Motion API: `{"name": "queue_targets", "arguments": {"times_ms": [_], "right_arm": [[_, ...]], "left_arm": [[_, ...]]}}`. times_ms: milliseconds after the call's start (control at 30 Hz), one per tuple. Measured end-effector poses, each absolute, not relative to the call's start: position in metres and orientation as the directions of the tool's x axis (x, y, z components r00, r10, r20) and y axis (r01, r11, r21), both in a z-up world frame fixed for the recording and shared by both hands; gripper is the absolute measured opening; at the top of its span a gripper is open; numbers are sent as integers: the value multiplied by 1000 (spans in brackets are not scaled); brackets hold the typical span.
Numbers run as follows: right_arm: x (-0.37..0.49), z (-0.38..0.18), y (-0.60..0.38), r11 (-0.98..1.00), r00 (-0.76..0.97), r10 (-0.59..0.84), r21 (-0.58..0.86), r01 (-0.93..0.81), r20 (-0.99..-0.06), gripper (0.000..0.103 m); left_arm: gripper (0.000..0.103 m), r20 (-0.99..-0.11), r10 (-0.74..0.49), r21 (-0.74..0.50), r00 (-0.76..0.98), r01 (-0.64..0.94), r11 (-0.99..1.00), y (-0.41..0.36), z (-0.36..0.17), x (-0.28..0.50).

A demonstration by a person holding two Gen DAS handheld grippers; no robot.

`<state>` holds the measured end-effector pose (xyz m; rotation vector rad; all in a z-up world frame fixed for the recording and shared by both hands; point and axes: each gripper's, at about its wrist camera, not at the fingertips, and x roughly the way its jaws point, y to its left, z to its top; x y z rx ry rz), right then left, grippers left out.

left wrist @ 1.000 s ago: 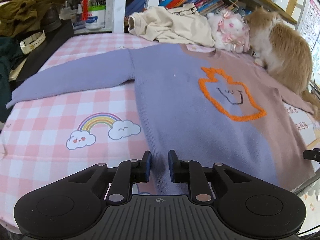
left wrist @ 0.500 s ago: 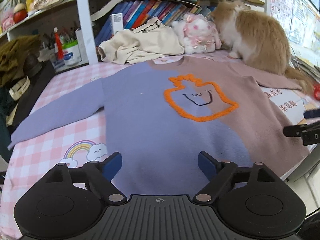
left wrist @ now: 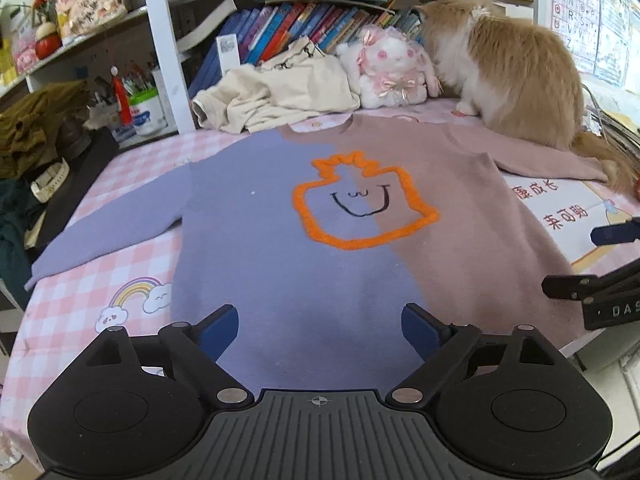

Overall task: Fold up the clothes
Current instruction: 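Open both grippers and withdraw them from the flattened sweater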

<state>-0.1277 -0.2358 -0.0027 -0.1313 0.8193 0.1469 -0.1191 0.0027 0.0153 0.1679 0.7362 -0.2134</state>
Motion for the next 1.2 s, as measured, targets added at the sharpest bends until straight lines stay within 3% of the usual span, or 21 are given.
{"name": "queue_targets", "arguments": {"times_ms": [333, 633, 900, 1200], "right_arm": [[-130, -1, -253, 985, 683, 68, -58, -160, -727, 100], [-129, 1, -236, 994, 684, 11, -64, -84, -729, 101], [-126, 9, -186, 996, 700, -84, -68, 50, -710, 102], [-121, 8, -130, 987, 691, -152, -78, 137, -707, 102]], "left_arm": [[94, -671, -117, 35, 732, 189, 981, -5, 25, -113], [94, -657, -181, 14, 732, 252, 968, 10, 24, -103], [95, -629, -268, 32, 730, 368, 929, 56, 29, -86], [96, -640, -294, 13, 710, 392, 920, 118, 21, -59]]}}
